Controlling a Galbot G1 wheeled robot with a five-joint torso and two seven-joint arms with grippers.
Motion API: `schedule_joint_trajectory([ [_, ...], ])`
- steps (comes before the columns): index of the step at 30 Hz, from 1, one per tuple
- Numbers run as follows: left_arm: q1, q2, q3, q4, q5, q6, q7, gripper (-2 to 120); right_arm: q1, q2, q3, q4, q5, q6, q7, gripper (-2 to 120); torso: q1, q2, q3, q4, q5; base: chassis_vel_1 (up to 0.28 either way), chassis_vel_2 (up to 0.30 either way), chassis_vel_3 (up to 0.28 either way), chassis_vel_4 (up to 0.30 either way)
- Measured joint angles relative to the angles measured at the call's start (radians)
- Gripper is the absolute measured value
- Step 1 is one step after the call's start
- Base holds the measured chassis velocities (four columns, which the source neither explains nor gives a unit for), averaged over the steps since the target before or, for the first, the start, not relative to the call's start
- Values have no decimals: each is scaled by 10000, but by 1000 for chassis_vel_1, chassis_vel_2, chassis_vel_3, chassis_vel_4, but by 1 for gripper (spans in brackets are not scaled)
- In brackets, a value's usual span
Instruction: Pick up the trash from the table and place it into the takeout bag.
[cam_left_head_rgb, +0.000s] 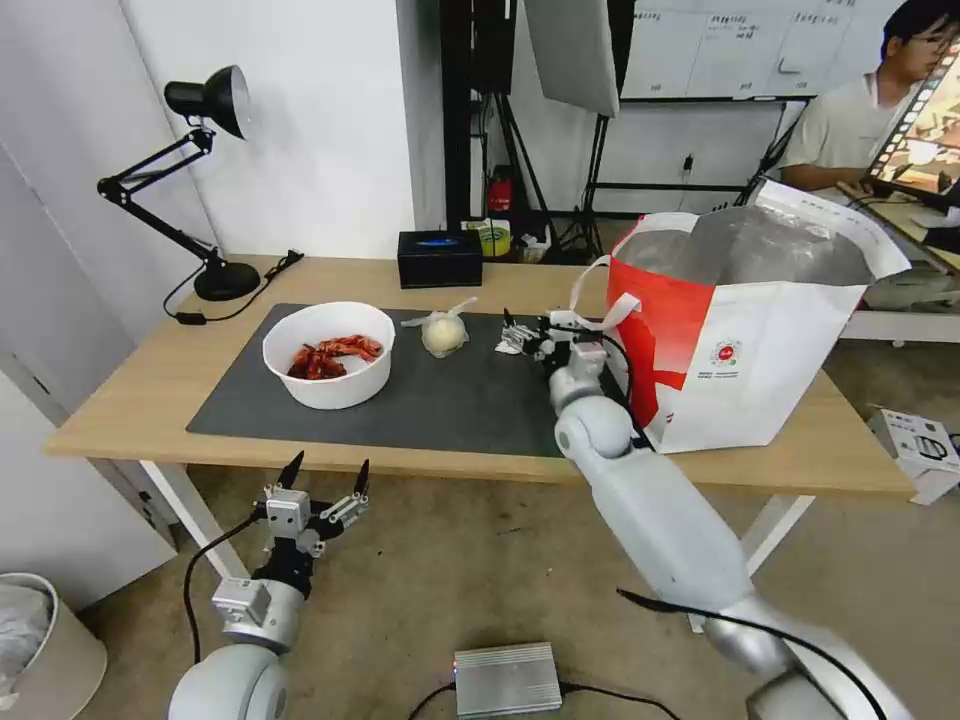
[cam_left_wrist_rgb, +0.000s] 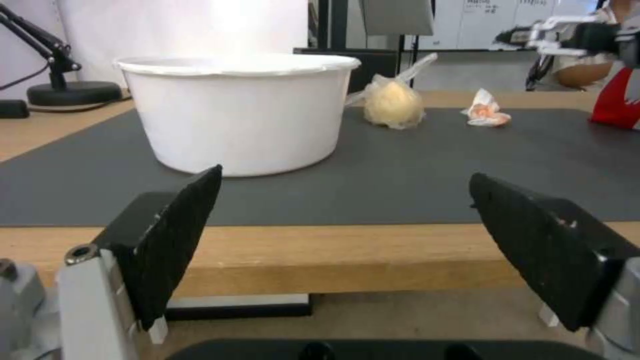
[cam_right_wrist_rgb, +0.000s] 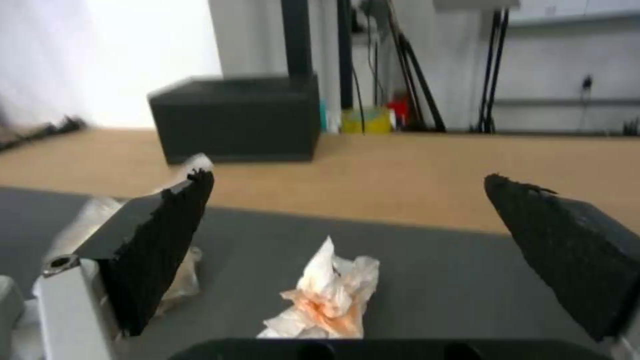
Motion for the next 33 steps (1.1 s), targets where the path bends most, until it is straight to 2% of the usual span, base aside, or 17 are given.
schedule_joint_trajectory([
  [8, 16, 0, -146, 0, -85, -76, 10, 100, 690, 234, -439, -821, 536, -616, 378, 100, 0, 0, -1, -1, 0, 0, 0, 0, 0],
  [18, 16, -18, -178, 131, -144, -168, 273, 100, 957, 334, -635, -1034, 648, -1497, 798, 100, 0, 0, -1, -1, 0, 0, 0, 0, 0],
  [33, -114, -51, 2, 270, -97, -174, 293, 100, 1221, 765, -503, -2201, 308, -1181, 289, 100, 0, 0, -1, -1, 0, 0, 0, 0, 0],
])
